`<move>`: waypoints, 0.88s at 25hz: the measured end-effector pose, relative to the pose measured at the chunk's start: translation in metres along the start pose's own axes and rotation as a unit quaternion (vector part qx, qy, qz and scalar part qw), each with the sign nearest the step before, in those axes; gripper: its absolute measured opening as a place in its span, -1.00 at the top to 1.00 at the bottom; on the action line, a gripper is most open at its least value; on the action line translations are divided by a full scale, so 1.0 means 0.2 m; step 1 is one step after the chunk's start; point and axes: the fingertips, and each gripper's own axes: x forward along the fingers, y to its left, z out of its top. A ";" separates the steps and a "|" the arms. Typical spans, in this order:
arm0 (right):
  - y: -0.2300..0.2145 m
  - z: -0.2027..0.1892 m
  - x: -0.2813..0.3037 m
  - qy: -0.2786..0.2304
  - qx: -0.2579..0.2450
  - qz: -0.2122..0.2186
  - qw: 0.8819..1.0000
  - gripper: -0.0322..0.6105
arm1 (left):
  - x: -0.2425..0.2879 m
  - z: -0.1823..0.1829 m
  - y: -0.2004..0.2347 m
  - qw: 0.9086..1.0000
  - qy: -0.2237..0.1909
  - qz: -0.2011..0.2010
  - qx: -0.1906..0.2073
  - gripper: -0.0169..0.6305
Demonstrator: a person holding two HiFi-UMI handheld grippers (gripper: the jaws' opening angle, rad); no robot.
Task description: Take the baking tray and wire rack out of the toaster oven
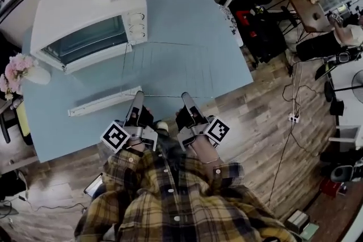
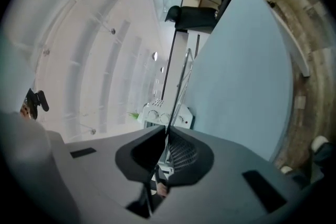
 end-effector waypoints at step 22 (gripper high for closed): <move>-0.49 0.24 -0.22 -0.069 0.074 -0.140 0.985 0.82 | 0.26 -0.37 0.42 0.979 0.135 0.155 0.011 0.88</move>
